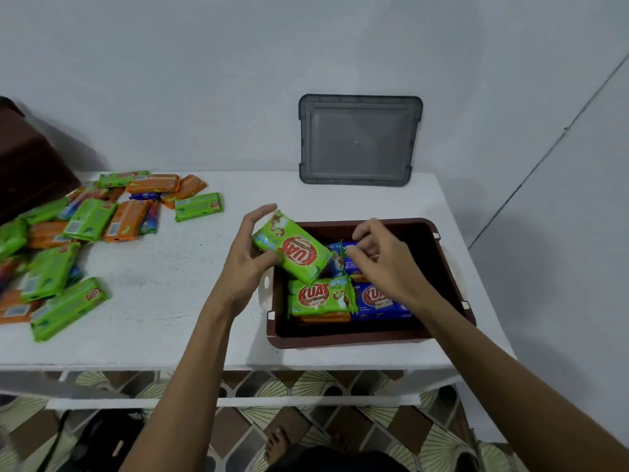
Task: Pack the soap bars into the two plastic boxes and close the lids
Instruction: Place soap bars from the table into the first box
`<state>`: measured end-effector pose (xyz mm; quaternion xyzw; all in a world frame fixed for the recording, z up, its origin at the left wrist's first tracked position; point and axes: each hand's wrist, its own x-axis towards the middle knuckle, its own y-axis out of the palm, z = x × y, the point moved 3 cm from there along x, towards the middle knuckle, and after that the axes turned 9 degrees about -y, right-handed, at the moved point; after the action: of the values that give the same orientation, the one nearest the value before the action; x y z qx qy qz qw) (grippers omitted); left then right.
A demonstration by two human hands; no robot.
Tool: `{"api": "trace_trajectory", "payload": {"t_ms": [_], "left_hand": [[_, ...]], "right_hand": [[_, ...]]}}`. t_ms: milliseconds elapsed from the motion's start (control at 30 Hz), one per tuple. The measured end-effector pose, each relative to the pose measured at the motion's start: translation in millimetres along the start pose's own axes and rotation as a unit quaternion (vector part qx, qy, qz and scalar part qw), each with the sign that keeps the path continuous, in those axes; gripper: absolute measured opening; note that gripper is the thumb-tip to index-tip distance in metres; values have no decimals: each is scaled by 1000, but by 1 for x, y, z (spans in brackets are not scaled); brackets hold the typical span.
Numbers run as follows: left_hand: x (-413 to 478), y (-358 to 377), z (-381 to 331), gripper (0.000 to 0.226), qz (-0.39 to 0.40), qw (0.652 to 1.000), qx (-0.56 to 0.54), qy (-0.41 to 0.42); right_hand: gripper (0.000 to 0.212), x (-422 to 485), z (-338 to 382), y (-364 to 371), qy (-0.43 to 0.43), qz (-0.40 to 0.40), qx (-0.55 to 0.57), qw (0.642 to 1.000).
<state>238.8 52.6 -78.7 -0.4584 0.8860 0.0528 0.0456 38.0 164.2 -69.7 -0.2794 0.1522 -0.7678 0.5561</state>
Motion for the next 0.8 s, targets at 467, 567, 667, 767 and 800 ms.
{"api": "trace_trajectory", "payload": {"t_ms": [467, 567, 667, 767, 800], "left_hand": [[25, 32, -16, 33, -29, 984, 163, 65], [21, 20, -6, 22, -75, 961, 250, 91], [15, 11, 4, 23, -128, 915, 354, 142], [13, 7, 19, 23, -142, 894, 404, 135], [12, 7, 23, 23, -144, 893, 406, 129]], "right_hand": [[42, -9, 11, -26, 83, 119, 209, 967], [26, -26, -4, -42, 123, 74, 171, 975], [15, -39, -21, -56, 164, 49, 132, 976], [21, -47, -36, -52, 203, 88, 105, 969], [24, -48, -39, -49, 213, 108, 101, 966]]}}
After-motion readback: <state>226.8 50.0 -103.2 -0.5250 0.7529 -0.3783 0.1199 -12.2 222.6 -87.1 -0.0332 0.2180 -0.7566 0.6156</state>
